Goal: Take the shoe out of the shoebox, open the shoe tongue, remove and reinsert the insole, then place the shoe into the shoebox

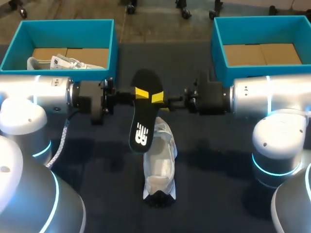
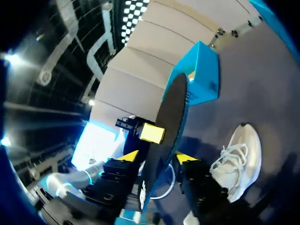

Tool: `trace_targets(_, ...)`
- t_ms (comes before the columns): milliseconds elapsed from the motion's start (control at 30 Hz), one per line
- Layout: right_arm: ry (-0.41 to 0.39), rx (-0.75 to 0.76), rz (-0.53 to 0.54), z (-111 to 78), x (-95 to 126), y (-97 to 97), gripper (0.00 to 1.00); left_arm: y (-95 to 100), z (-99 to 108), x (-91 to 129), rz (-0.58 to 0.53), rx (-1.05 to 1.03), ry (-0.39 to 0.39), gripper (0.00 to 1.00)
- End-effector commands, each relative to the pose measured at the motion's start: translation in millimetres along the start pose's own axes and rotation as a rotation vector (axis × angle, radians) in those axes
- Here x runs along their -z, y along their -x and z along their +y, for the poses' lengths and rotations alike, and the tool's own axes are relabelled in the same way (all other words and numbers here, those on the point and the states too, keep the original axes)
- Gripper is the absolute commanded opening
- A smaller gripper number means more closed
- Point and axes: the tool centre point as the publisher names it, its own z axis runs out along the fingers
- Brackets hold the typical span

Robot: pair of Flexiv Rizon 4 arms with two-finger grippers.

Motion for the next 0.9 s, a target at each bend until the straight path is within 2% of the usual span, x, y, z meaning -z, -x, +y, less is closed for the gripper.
trace_targets(33,-0.055,0.102,-0.058,0.1,35.6,-4.1,1.00,6.7,-12.2,16.1,0.021,0.009,-0.010,0.00)
trace_targets(300,-0.184,0.318,-0.158,5.2,74.1,-4.7,1.00,14.7,-40.5,28.5,0.062,0.056,-0.072,0.00)
trace_targets(367,-0.257,0.375,-0.175,6.1,80.7,-5.1,1.00,15.8,-51.2,29.8,0.071,0.103,-0.129,0.00)
trace_targets(400,-0.352,0.401,-0.113,5.8,81.3,-8.5,1.00,16.5,-55.6,30.5,0.116,0.112,-0.182,0.00)
trace_targets(433,-0.352,0.401,-0.113,5.8,81.3,-8.5,1.00,17.4,-62.4,30.5,0.215,0.056,-0.191,0.00)
trace_targets(467,-0.352,0.401,-0.113,5.8,81.3,-8.5,1.00,18.1,-67.4,32.6,0.332,-0.023,-0.143,0.00)
trace_targets(800,-0.352,0.401,-0.113,5.8,81.3,-8.5,1.00,18.1,-67.4,32.6,0.332,-0.023,-0.143,0.00)
trace_targets(833,-0.357,0.471,-0.137,8.7,87.1,-11.8,1.00,17.6,-72.9,29.9,0.309,-0.005,-0.162,0.00)
trace_targets(900,-0.422,0.568,-0.204,10.3,97.5,-16.5,1.00,17.0,-85.8,25.1,0.285,0.012,-0.180,0.00)
